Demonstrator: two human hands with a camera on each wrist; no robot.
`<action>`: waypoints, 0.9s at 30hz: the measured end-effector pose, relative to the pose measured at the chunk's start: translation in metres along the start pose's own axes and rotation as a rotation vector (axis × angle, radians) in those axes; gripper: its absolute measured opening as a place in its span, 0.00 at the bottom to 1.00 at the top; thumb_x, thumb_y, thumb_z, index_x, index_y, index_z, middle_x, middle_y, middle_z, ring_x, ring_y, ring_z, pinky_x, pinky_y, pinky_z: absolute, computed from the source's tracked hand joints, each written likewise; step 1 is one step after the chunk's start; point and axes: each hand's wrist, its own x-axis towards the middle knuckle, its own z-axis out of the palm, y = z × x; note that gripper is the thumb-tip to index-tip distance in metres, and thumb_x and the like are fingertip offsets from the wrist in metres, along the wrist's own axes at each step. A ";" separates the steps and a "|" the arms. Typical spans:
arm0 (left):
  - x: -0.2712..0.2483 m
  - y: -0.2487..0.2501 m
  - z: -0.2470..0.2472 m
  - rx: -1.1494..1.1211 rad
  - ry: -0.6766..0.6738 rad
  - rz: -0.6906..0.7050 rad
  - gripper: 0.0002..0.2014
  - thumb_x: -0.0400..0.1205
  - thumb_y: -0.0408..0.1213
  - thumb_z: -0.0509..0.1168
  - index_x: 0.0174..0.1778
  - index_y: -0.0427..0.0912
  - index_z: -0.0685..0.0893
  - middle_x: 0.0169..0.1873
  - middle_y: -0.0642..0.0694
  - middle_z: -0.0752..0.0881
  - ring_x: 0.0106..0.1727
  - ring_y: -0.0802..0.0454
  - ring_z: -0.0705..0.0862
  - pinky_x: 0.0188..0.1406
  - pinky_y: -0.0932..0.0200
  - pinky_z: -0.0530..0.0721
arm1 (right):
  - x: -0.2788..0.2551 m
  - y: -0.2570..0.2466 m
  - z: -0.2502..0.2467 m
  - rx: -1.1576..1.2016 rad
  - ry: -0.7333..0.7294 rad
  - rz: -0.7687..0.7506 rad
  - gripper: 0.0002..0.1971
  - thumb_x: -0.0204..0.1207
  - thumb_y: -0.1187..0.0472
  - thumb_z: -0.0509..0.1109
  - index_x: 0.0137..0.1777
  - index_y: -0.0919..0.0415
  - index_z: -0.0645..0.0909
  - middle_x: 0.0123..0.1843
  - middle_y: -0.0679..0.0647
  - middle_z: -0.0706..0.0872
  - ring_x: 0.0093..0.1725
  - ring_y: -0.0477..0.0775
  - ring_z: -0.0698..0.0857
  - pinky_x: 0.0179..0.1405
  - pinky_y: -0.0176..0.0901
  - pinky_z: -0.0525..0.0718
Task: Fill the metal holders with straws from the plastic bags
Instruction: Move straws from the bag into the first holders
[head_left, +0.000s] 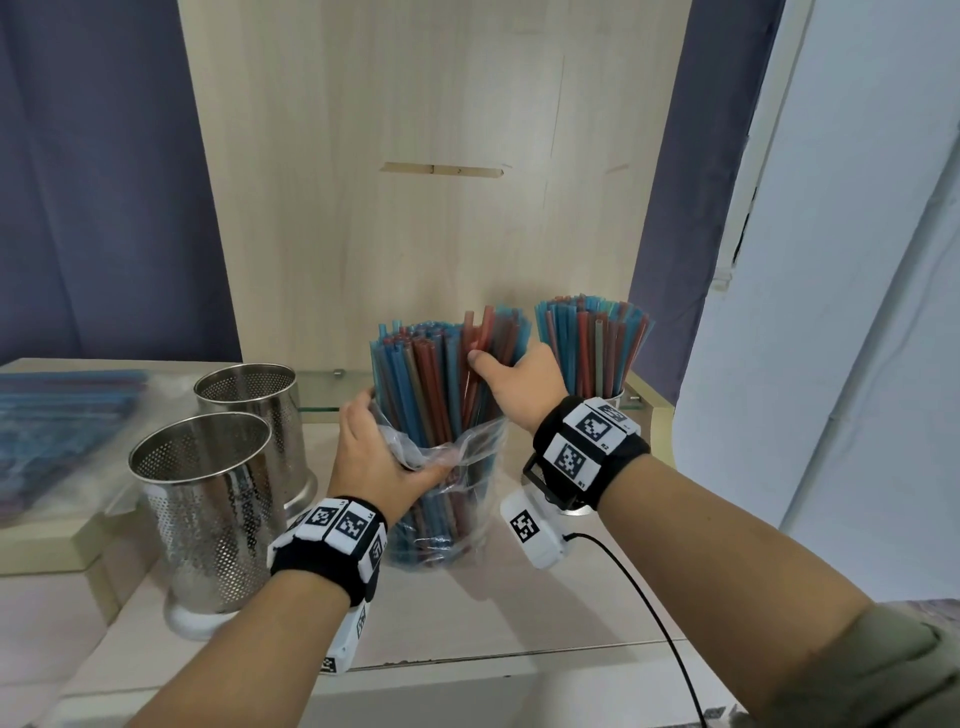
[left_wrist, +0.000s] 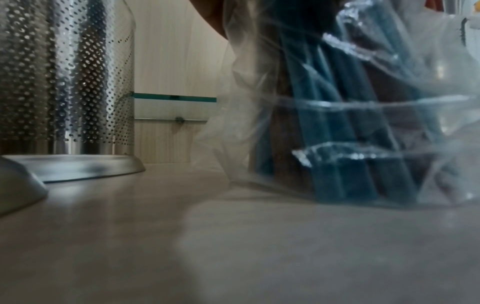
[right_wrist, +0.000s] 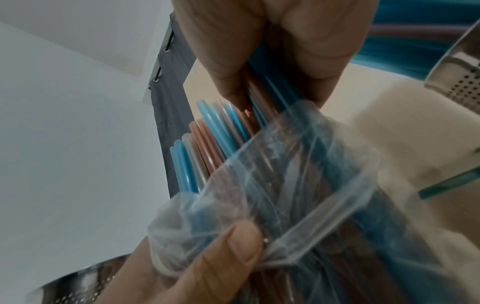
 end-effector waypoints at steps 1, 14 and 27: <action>0.000 0.000 0.000 0.001 -0.001 -0.002 0.60 0.59 0.51 0.85 0.79 0.30 0.60 0.71 0.38 0.70 0.68 0.54 0.69 0.64 0.66 0.66 | 0.000 -0.002 -0.001 0.007 -0.003 -0.004 0.07 0.78 0.61 0.75 0.48 0.67 0.88 0.27 0.42 0.85 0.27 0.36 0.84 0.30 0.33 0.81; 0.000 0.000 -0.001 0.019 -0.029 -0.011 0.59 0.59 0.53 0.84 0.79 0.31 0.60 0.70 0.38 0.71 0.71 0.48 0.71 0.66 0.65 0.67 | 0.028 -0.037 -0.030 0.193 0.052 -0.022 0.14 0.75 0.67 0.68 0.27 0.57 0.82 0.29 0.55 0.85 0.35 0.57 0.83 0.50 0.58 0.86; 0.000 -0.002 -0.002 0.038 -0.057 -0.027 0.62 0.58 0.57 0.84 0.80 0.32 0.58 0.71 0.39 0.70 0.74 0.46 0.71 0.68 0.62 0.68 | 0.021 -0.033 -0.021 0.167 -0.018 0.044 0.08 0.76 0.63 0.75 0.36 0.53 0.86 0.38 0.52 0.86 0.41 0.50 0.84 0.48 0.46 0.83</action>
